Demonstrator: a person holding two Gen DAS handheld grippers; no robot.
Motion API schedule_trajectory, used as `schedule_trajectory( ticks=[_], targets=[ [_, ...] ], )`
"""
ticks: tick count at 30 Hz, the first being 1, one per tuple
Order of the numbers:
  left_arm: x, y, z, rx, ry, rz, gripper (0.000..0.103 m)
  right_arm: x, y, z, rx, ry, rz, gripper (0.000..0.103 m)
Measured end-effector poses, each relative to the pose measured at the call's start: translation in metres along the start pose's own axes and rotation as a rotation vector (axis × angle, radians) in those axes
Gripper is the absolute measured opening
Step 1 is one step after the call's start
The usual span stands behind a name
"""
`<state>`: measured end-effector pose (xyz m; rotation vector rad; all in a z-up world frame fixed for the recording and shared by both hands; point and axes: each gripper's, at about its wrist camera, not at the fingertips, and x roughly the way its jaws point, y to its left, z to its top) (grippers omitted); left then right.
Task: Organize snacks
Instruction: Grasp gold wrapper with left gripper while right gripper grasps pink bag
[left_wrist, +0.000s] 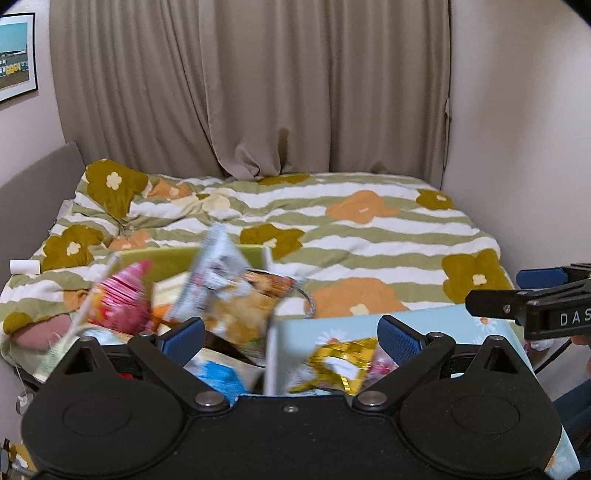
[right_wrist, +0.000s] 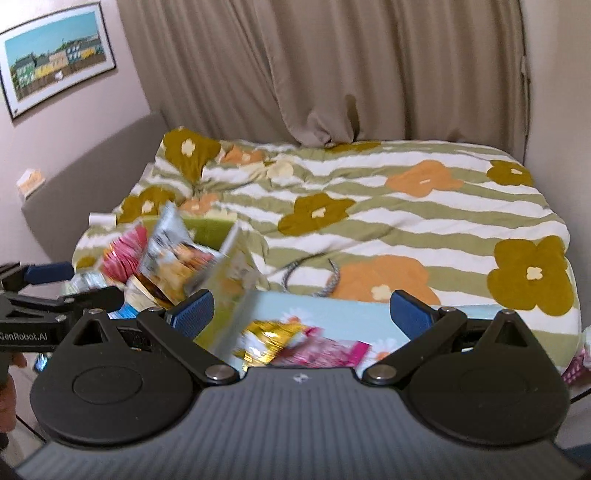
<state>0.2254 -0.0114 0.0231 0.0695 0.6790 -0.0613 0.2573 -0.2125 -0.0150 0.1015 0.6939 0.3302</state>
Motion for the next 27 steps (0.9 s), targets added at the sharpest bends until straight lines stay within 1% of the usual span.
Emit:
schedule_trajectory(
  ticks=[5, 12, 16, 19, 23, 27],
  targets=[
    [0.030, -0.035, -0.004, 0.042, 0.047, 0.026, 0.101, 0.018, -0.036, -0.009, -0.062, 0.056, 0.053, 0.103],
    [0.081, -0.065, -0.014, 0.112, 0.137, 0.065, 0.100, 0.057, -0.063, -0.023, -0.125, 0.140, 0.130, 0.103],
    [0.115, -0.072, -0.019, 0.137, 0.200, 0.085, 0.095, 0.084, -0.067, -0.033, -0.165, 0.179, 0.176, 0.103],
    [0.136, -0.072, -0.023, 0.153, 0.242, 0.093, 0.094, 0.101, -0.066, -0.038, -0.212, 0.192, 0.205, 0.103],
    [0.159, -0.071, -0.028, 0.168, 0.297, 0.092, 0.087, 0.124, -0.061, -0.044, -0.281, 0.212, 0.253, 0.103],
    [0.175, -0.066, -0.027, 0.153, 0.336, 0.084, 0.085, 0.142, -0.052, -0.049, -0.382, 0.216, 0.288, 0.103]
  ],
)
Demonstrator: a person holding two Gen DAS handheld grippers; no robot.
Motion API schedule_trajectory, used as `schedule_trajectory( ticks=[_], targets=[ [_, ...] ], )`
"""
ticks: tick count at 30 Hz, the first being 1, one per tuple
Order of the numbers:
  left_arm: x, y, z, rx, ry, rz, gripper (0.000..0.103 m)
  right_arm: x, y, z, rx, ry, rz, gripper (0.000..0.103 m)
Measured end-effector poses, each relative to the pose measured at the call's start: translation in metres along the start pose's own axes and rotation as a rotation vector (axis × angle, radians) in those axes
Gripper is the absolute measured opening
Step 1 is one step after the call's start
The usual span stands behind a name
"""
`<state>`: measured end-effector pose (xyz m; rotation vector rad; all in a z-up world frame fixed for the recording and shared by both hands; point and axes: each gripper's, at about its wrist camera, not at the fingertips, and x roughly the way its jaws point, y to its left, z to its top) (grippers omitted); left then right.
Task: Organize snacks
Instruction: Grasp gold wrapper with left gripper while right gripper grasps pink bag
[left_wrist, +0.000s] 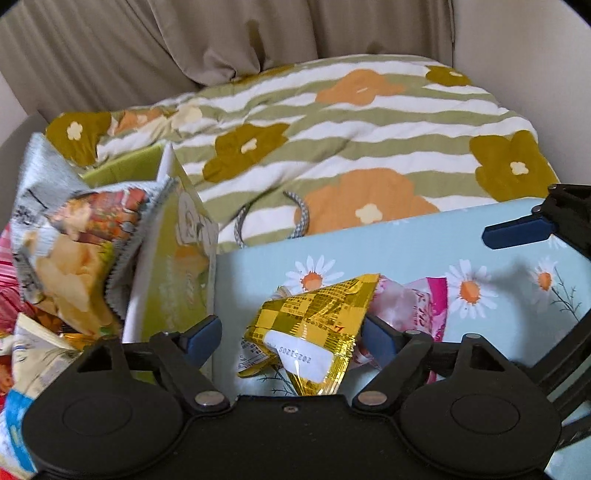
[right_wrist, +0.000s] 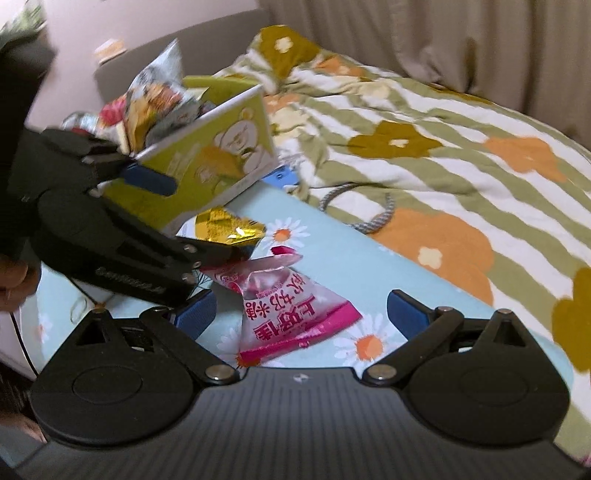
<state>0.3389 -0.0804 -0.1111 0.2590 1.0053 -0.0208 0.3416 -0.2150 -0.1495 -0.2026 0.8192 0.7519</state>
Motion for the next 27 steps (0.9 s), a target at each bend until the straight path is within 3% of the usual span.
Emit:
schedule_trajectory(
  ticks=[12, 17, 27],
  targets=[
    [0.021, -0.015, 0.010, 0.103, 0.045, 0.001, 0.075, 0.039, 0.008, 0.002, -0.145, 0.018, 0.080, 0.103],
    [0.028, -0.016, 0.007, 0.145, 0.063, 0.055, 0.059, 0.048, 0.009, 0.002, -0.161, 0.024, 0.091, 0.103],
    [0.019, -0.018, -0.002, 0.165, 0.052, 0.082, 0.055, 0.070, 0.019, -0.001, -0.229, 0.045, 0.104, 0.096]
  ],
)
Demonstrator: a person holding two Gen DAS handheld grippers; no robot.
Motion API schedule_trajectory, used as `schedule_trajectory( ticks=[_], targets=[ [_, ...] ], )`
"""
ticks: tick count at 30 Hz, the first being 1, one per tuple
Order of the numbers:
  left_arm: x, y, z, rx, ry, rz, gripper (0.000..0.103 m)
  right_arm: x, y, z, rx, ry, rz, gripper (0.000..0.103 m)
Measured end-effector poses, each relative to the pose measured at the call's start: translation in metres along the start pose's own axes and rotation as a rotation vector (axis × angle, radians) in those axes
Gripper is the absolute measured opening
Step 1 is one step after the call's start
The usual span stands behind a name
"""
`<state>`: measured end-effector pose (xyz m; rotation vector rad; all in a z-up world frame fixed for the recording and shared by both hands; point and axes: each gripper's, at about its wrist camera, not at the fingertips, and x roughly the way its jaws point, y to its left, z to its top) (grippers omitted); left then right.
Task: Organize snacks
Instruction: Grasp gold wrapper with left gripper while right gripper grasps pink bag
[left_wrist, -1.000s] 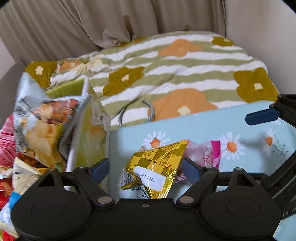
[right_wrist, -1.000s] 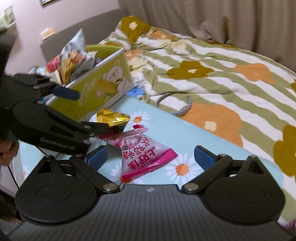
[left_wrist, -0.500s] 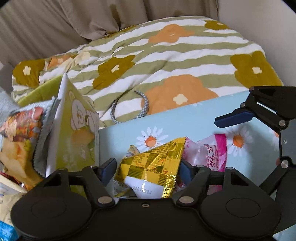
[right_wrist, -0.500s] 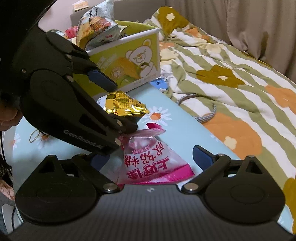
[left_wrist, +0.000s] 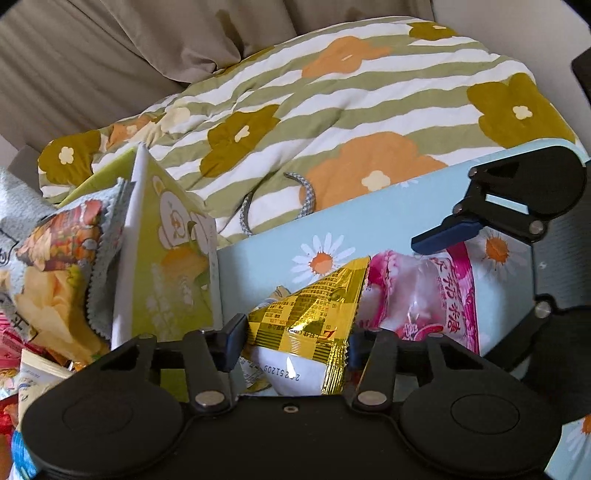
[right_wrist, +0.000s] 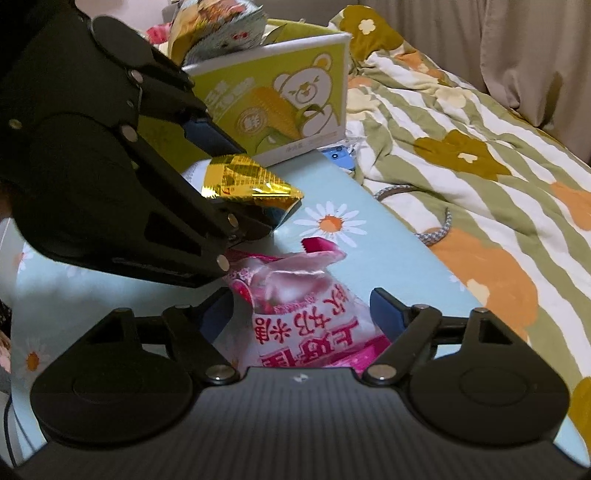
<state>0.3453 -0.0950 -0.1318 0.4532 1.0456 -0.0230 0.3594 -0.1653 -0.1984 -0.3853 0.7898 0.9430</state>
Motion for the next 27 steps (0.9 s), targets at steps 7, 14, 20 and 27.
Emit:
schedule_trajectory(
  ticks=[7, 14, 20, 27],
  targets=[
    [-0.005, 0.003, -0.006, -0.011, -0.010, 0.010, 0.052, 0.009, 0.005, -0.002, -0.050, 0.017, -0.006, 0.080],
    [-0.012, 0.003, -0.012, -0.026, -0.040, 0.017, 0.048, 0.003, 0.009, -0.003, -0.044, -0.003, -0.021, 0.062],
    [-0.024, 0.003, -0.015, -0.044, -0.079, 0.018, 0.048, -0.011, 0.009, -0.004, 0.009, -0.017, -0.041, 0.049],
    [-0.053, 0.003, -0.019, -0.069, -0.141, 0.009, 0.048, -0.040, 0.010, -0.007, 0.089, -0.043, -0.073, 0.049]
  ],
)
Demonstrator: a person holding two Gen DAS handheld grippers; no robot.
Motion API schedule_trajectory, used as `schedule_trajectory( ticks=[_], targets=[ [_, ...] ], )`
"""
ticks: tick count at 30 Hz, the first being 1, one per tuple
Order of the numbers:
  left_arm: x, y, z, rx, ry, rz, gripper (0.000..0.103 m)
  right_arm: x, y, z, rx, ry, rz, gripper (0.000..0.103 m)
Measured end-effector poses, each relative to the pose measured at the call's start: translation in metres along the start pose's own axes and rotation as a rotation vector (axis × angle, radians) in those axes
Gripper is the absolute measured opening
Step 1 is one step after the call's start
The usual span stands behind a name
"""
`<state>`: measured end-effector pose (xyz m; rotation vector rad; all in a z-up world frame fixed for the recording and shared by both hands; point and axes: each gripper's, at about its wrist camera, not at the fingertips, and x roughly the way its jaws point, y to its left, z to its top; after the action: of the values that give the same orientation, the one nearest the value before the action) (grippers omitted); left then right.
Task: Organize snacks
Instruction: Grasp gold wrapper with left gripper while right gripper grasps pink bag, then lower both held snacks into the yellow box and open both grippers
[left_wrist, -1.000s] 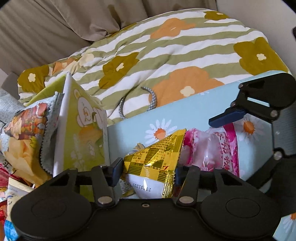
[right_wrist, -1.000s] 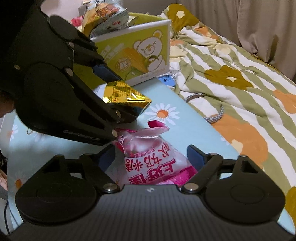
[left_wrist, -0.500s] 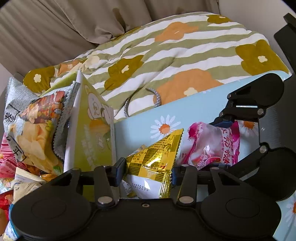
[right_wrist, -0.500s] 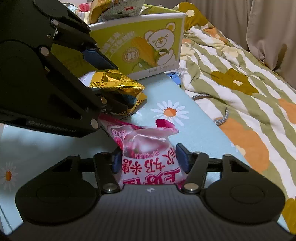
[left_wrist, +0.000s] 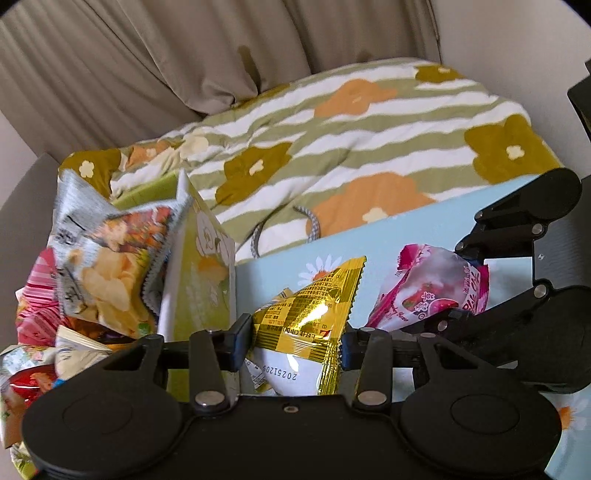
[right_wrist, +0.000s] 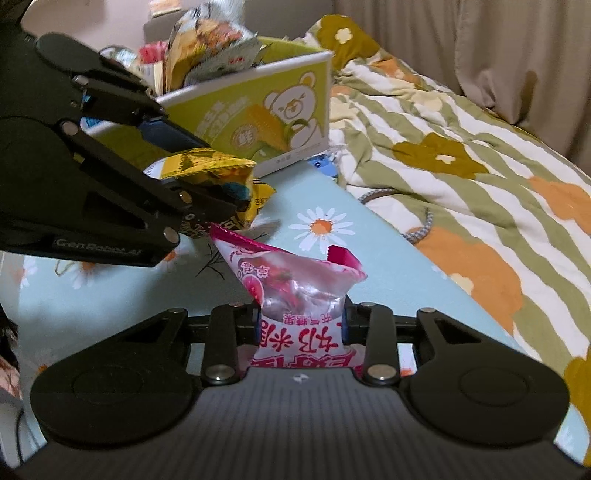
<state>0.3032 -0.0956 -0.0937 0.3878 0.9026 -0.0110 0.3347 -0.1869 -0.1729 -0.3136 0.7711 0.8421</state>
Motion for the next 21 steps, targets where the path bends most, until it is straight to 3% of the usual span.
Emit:
schedule_trajectory(
  ticks=[12, 21],
  targets=[
    [-0.103, 0.028, -0.001, -0.107, -0.194, 0.031, 0.048, -0.078, 0.023, 0.026, 0.055, -0.065, -0.061, 0.049],
    [-0.164, 0.086, -0.014, -0.221, -0.306, 0.071, 0.048, -0.124, 0.061, 0.074, 0.105, -0.118, -0.074, 0.049]
  ],
)
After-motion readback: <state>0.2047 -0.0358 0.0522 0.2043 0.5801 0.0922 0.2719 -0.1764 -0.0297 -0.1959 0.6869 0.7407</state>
